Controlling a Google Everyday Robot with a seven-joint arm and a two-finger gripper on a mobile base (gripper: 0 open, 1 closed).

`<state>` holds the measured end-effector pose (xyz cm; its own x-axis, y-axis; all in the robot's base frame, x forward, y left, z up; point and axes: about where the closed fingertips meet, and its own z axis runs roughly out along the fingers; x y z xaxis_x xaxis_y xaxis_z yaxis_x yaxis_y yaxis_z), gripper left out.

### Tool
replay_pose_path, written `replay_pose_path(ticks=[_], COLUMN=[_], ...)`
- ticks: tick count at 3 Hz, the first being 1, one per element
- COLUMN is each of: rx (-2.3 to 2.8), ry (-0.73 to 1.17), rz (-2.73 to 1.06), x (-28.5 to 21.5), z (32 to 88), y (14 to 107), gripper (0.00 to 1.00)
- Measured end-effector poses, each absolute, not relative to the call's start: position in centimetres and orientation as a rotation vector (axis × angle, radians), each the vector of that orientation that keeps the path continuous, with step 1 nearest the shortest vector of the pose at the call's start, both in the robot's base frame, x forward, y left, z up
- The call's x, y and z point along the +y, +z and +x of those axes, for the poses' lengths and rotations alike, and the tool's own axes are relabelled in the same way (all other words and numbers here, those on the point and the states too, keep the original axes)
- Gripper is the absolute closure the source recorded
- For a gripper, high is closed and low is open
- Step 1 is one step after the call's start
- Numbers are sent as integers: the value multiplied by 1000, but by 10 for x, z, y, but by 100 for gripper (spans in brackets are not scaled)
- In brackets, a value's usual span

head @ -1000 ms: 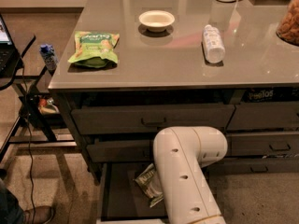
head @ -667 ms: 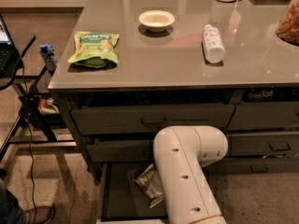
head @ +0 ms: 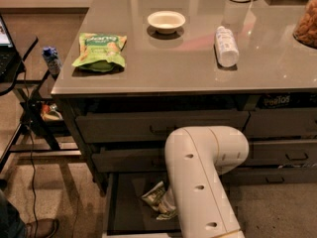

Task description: Pick green jalapeno chip bag from bottom drawer and place on counter

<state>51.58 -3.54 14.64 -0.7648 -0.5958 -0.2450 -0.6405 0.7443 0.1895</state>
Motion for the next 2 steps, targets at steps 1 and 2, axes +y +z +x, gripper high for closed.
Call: replay_pose_path(ticks=[1, 2], rx=[2776, 2771], ry=[358, 310], rz=[-965, -932], x=[-45, -55], z=[506, 492], y=[170, 202], gripper=[100, 100])
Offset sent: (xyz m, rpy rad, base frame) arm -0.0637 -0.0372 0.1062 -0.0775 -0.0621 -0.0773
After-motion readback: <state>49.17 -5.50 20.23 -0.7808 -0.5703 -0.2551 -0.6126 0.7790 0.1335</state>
